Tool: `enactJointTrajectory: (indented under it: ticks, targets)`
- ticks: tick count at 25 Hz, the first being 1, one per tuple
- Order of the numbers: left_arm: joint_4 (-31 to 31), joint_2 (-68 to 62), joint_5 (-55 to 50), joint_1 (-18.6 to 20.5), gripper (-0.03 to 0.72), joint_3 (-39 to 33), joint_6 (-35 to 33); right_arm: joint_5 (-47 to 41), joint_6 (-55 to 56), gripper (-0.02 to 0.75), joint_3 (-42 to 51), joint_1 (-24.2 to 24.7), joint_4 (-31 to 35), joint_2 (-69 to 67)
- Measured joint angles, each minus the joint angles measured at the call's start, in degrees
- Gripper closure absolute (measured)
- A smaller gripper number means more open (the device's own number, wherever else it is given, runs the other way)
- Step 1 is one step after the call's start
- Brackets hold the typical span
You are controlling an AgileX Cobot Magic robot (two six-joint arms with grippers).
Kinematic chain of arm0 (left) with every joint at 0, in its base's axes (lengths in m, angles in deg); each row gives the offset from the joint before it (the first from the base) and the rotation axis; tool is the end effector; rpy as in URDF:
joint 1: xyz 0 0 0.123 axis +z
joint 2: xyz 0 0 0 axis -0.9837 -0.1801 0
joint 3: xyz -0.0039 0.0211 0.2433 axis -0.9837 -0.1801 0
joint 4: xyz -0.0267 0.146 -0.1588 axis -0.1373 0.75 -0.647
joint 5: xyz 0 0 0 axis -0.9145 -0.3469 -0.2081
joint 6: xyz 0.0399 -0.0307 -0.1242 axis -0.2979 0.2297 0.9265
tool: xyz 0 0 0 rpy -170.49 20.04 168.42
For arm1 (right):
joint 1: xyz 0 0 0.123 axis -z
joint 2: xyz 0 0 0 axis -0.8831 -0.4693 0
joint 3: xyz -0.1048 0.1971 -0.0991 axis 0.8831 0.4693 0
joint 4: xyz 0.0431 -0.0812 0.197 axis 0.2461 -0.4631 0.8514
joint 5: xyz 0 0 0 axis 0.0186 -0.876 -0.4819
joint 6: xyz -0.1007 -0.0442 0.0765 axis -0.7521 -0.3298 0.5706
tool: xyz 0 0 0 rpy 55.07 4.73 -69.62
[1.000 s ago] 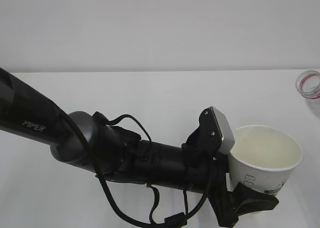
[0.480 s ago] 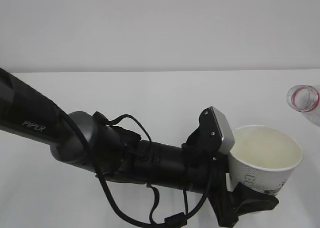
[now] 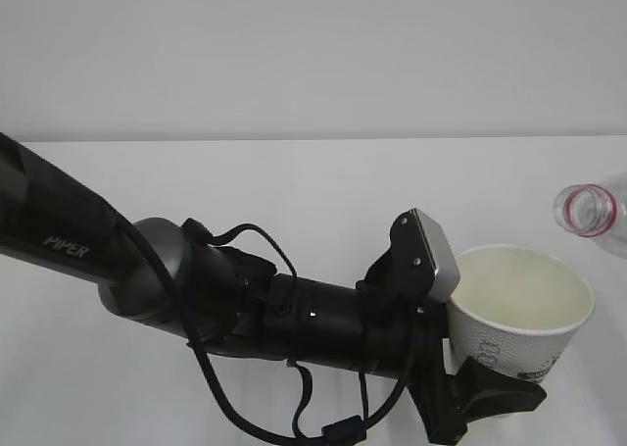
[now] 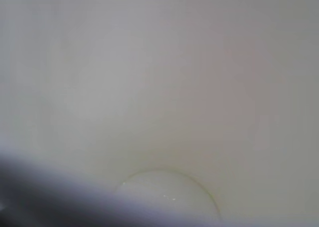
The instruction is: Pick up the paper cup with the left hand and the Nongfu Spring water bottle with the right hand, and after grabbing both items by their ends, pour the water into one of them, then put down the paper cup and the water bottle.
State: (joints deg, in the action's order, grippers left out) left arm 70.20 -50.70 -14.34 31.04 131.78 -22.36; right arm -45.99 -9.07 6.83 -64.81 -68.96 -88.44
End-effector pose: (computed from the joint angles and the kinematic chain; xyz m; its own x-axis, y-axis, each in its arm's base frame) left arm 0.2020 -0.3603 0.0859 -0.1602 0.2713 -0.9491 0.9870 0.0283 -0.1585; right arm 0.2082 0.0116 0.1882 -0.0542 -0.9493 -0.3096 -0.3404 0.3091 -0.8880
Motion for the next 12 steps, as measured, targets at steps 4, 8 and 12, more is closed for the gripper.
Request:
enactJointTrajectory:
  ticks: [4, 8, 12]
  targets:
    - [0.0, 0.0, 0.0, 0.0, 0.171, 0.0, 0.0, 0.1, -1.2, 0.292, 0.0, 0.0, 0.0, 0.0]
    - [0.2, 0.0, 0.0, 0.0, 0.171, 0.0, 0.0, 0.1, -3.0, 0.292, 0.0, 0.0, 0.0, 0.0]
    - [0.2, 0.0, 0.0, 0.0, 0.171, 0.0, 0.0, 1.7, -3.6, 0.292, 0.0, 0.0, 0.0, 0.0]
